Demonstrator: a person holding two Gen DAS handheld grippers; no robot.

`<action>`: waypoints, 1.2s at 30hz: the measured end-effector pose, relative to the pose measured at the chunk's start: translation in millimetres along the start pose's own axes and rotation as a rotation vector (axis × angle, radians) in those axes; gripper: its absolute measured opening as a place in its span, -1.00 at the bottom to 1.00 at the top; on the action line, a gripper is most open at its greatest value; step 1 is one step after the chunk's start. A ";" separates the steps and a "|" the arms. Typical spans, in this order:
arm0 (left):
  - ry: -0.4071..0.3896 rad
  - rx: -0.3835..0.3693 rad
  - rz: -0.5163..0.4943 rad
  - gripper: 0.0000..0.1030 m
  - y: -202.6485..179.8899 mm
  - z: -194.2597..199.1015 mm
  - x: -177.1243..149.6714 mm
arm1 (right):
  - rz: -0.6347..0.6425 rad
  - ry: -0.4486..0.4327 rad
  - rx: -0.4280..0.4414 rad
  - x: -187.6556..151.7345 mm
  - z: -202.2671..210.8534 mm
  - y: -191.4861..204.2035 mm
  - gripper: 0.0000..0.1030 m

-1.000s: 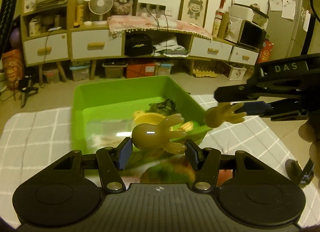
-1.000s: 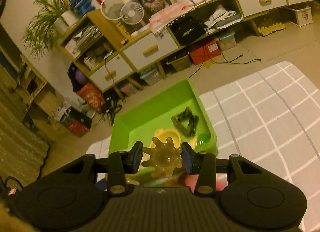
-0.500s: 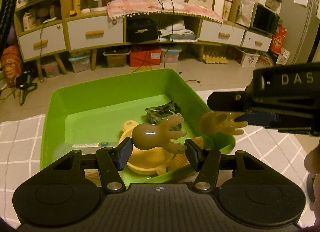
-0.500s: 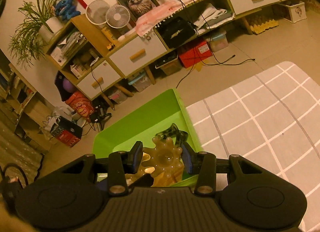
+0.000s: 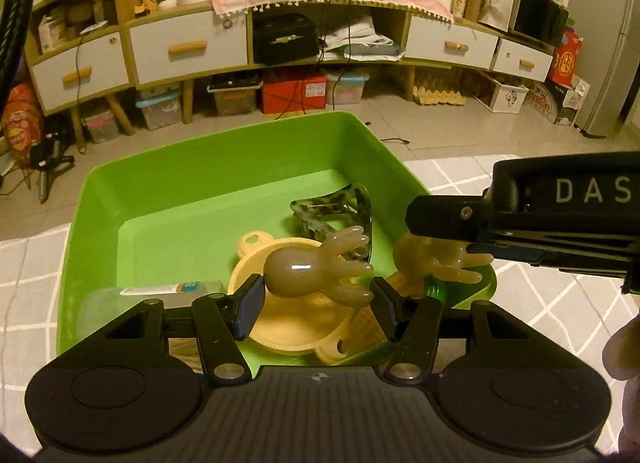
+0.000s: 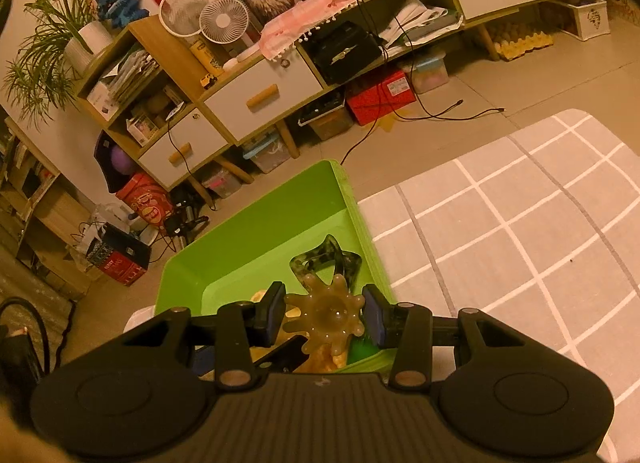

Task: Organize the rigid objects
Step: 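Carry olive toy into green bin with left tool while right tool drops hand toy, then open both tools and withdraw them from the green bin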

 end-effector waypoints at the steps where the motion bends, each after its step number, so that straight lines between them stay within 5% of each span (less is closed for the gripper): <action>1: 0.000 -0.002 0.005 0.22 0.1 -0.3 0.2 | 0.001 -0.001 -0.001 0.4 -0.3 -0.3 -0.71; 5: -0.004 -0.004 0.009 0.24 0.5 1.0 1.2 | 0.005 -0.002 -0.002 0.4 -0.6 -0.3 -0.71; 9: -0.026 0.001 0.001 0.63 -0.1 4.4 2.0 | -0.029 -0.005 0.003 1.1 1.3 -2.3 -0.65; 20: -0.036 -0.012 -0.008 0.77 -2.9 17.4 -0.9 | -0.061 -0.006 0.016 3.5 11.5 -3.2 -0.31; 36: -0.074 -0.024 -0.006 0.87 -5.3 61.7 -11.8 | 0.016 -0.010 -0.013 -16.7 62.7 20.6 -0.06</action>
Point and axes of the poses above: each gripper's, at about its wrist camera, not at the fingertips, and z roughly against the way its jaws point, y to its left, x to its top, the point moved 6 cm from there along -z, roughly the way its jaws point, and after that the axes turned 5 degrees about y, right-handed, at the moved point
